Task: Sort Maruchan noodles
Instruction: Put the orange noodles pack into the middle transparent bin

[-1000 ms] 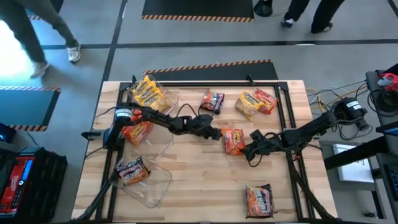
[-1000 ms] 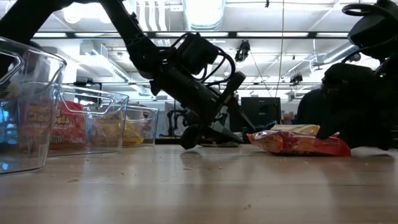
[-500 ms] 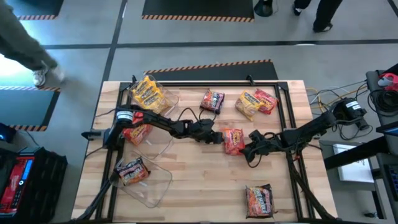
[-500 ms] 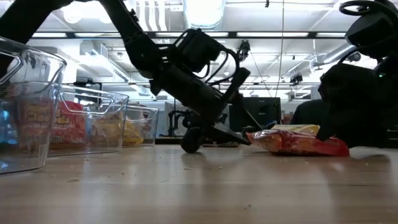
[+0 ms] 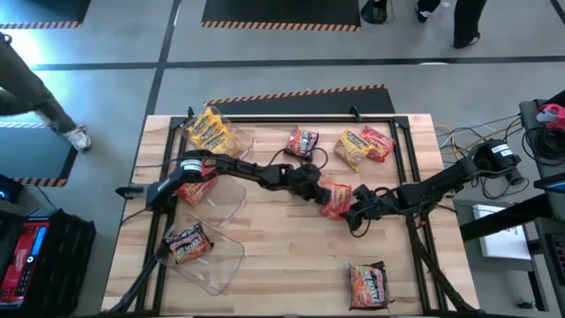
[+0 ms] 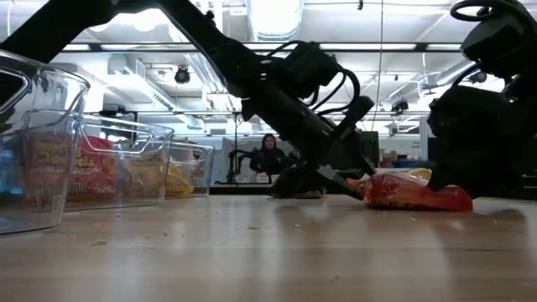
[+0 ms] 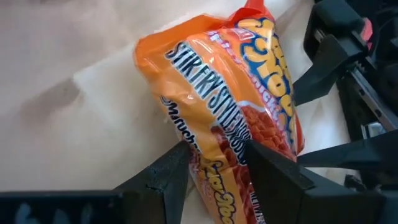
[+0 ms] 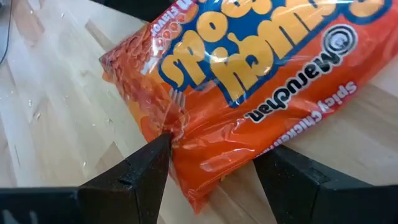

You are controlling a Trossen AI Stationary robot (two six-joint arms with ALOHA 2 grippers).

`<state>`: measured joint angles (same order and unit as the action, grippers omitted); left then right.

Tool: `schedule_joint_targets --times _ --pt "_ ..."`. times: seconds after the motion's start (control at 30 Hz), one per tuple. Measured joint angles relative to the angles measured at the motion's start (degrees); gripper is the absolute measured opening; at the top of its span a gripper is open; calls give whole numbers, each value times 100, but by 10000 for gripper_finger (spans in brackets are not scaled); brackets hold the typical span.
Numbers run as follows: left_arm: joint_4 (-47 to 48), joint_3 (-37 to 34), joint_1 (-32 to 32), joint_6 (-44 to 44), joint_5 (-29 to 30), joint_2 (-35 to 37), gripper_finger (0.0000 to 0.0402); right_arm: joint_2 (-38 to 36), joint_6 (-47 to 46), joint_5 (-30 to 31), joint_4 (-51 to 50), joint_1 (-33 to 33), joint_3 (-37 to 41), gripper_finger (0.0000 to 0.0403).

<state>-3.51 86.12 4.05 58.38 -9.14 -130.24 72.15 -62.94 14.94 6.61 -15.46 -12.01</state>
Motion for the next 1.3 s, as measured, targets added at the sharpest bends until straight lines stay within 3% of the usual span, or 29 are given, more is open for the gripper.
schedule_joint_targets --times 0.4,0.87,1.3 --pt "378 137 89 -562 -339 76 144 -1 148 -103 -181 2 -11 219" --pt "1226 114 354 -2236 -616 497 144 -1 -20 -237 -267 9 -13 219" --pt "1261 112 713 -3395 -951 536 144 -3 -293 -379 -332 15 -26 219"
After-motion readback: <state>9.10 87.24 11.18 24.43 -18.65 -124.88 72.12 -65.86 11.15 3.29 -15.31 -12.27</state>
